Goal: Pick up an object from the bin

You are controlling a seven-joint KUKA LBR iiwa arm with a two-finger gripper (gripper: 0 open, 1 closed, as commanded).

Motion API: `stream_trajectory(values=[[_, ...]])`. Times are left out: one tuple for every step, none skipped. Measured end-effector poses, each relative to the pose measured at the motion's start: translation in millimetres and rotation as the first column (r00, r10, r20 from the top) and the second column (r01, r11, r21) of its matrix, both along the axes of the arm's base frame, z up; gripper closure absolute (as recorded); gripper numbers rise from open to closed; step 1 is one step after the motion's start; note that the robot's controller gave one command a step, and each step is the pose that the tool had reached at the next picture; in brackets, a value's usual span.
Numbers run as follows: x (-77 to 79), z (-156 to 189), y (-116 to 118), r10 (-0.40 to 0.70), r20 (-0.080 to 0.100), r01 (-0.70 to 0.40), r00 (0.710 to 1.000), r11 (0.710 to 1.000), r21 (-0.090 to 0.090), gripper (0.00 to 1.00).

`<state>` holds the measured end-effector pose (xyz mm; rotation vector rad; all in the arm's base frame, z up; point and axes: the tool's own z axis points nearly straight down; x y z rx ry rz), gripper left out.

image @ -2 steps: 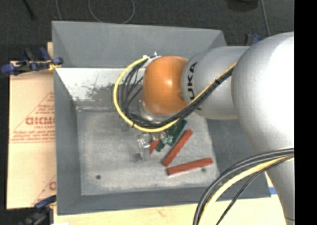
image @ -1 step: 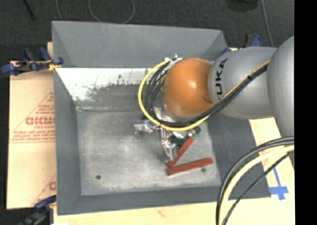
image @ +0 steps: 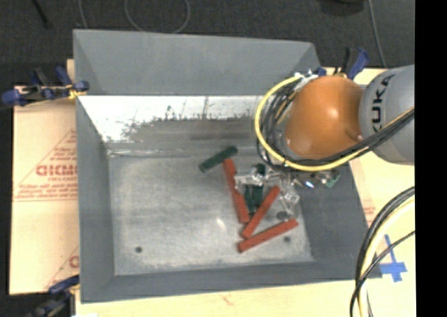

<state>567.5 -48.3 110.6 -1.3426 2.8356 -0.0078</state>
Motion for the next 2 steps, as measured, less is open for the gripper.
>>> stream_trajectory(values=[[34.8,-37.5,-9.9,0.509,0.007,-0.509,0.861,0.861,-0.002,0.0],[36.0,-34.2,-9.1,0.504,0.007,-0.504,0.864,0.864,-0.001,1.0]])
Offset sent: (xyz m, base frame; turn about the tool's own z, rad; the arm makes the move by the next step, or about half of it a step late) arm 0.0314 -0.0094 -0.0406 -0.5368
